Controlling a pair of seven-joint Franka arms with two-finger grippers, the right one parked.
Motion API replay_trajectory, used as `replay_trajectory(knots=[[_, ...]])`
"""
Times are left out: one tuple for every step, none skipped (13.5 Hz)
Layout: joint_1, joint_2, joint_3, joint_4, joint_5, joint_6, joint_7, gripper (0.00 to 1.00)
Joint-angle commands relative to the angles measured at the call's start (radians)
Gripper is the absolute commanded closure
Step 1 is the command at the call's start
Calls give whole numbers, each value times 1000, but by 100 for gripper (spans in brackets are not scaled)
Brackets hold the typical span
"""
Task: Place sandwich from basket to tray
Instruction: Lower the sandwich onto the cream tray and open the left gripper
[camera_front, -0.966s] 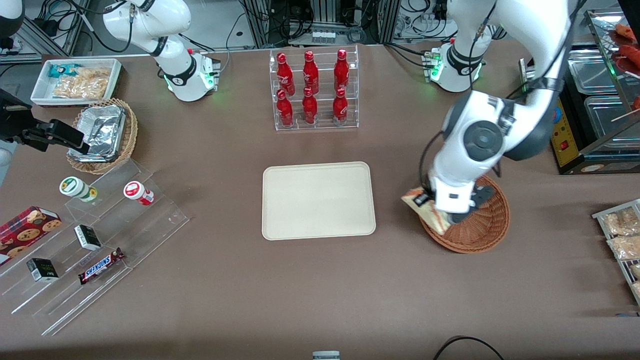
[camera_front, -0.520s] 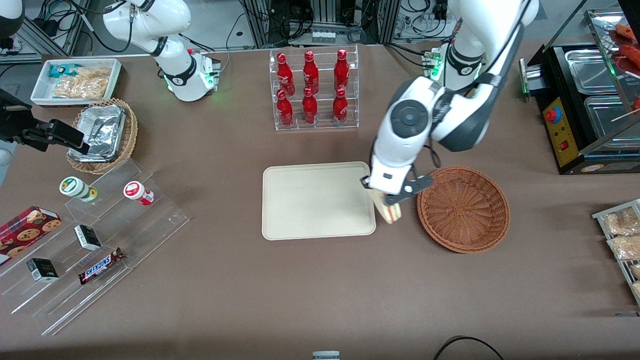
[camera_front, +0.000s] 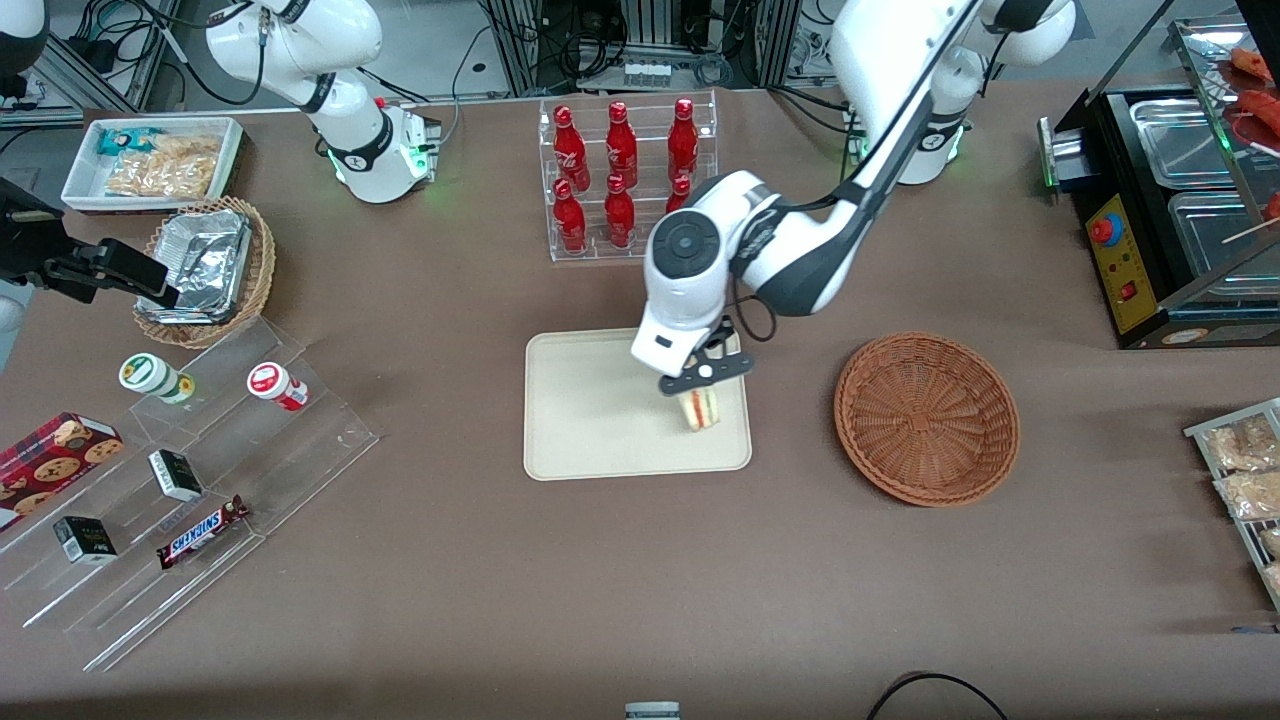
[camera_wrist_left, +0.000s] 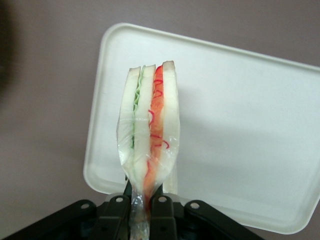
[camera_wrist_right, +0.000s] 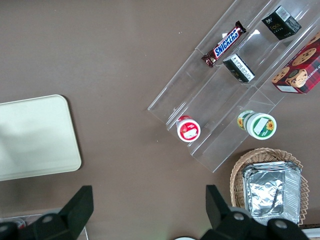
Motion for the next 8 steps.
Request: replay_trajectory(knots=[[-64,95,14,112,20,-16,5,88],[-65,107,14,119,20,-1,6,89],[-68,119,14,119,20,27,6,89],[-75,133,14,117,20,59,19,89],[-82,147,14,119,20,82,38,89],[-90,155,14,119,20,90,43,89],[-92,156,14,119,20,90,43,90],[-95,159,14,120,20,90,43,89]])
